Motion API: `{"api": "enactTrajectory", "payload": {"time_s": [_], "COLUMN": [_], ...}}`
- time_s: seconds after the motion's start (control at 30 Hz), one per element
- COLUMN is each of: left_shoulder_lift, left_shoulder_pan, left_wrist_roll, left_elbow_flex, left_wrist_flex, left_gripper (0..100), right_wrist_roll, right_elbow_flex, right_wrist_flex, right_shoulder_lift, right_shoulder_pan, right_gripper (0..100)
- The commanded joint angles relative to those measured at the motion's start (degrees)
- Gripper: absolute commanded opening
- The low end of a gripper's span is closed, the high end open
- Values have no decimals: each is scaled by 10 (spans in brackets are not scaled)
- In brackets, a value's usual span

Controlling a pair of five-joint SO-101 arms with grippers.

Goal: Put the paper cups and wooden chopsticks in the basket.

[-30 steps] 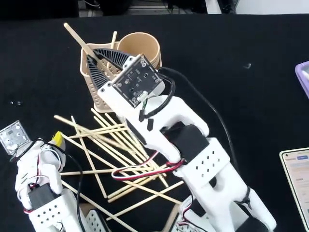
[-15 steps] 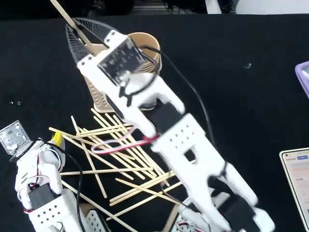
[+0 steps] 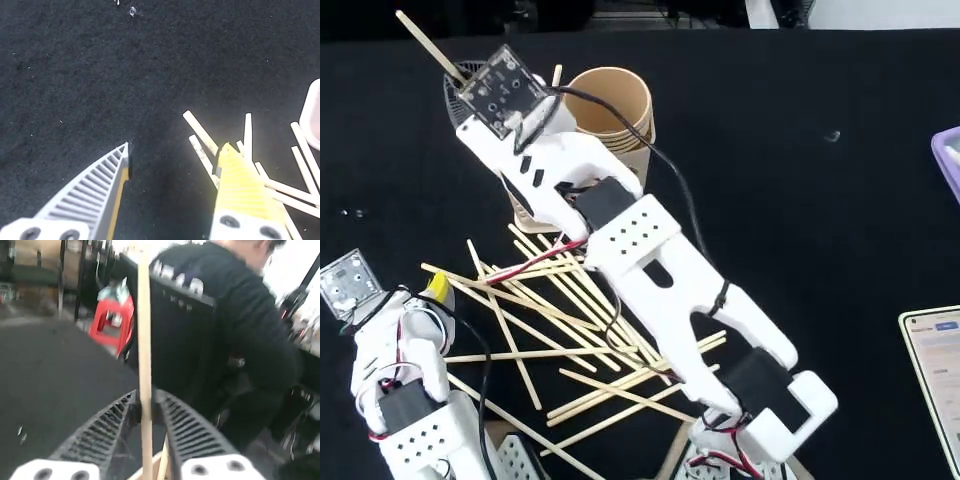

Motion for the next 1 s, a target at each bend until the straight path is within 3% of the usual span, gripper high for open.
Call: {"api": "enactTrajectory", "payload": {"time_s": [0.0, 0.2, 0.43, 0.53, 0.73, 0.87, 0.97], "left_shoulder_lift": [-4, -4, -4, -4, -4, -4, -4], "left_shoulder_pan": [3, 3, 3, 3, 3, 3, 3], "left_wrist_roll": [-1, -1, -1, -1, -1, -1, -1], "left_elbow_flex": [-5, -5, -5, -5, -5, -5, -5], "left_wrist_flex": [-13, -13, -12, -12, -12, -12, -12], "left_gripper": [284, 284, 284, 284, 284, 284, 284], "right_wrist_roll": [-4, -2, 0, 0, 14, 54, 71], "right_elbow_flex": [-73, -114, -75, 0, 262, 428, 525], "right_wrist_flex": [104, 251, 596, 674, 687, 632, 566], "right_shoulder_lift": [-39, -116, -276, -327, -393, -403, -402], "right_shoulder_pan": [6, 3, 4, 3, -18, -76, -127], "right_gripper": [137, 117, 119, 120, 136, 235, 237]}}
